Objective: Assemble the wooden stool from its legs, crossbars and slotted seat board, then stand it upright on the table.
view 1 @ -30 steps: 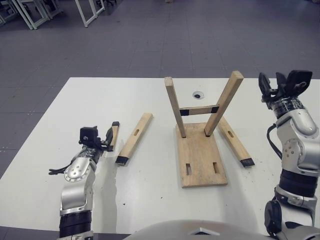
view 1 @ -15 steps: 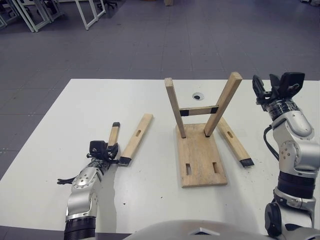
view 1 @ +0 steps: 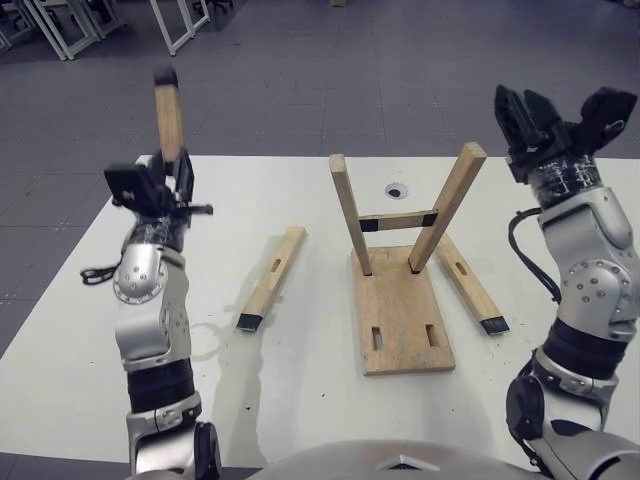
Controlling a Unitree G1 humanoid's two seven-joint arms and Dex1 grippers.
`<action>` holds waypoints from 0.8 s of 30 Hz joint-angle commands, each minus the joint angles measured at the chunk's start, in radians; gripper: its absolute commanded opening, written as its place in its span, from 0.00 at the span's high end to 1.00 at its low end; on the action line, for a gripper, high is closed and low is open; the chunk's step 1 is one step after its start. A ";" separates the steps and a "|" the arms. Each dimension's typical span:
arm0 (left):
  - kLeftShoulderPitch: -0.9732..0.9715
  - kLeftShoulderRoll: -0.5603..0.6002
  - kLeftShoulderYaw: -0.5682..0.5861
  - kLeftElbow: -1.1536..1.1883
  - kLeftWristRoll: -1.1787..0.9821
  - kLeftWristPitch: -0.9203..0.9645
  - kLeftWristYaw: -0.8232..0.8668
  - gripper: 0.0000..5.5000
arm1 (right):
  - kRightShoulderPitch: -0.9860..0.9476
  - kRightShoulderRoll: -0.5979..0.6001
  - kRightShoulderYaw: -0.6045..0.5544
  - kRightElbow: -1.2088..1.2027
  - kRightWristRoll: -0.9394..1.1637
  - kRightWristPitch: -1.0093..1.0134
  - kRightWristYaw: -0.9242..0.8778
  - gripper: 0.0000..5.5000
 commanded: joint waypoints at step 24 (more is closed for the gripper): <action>-0.050 0.208 -0.362 -0.333 -0.031 0.121 -0.413 0.76 | -0.066 -0.069 0.141 0.007 1.024 0.053 -0.304 0.59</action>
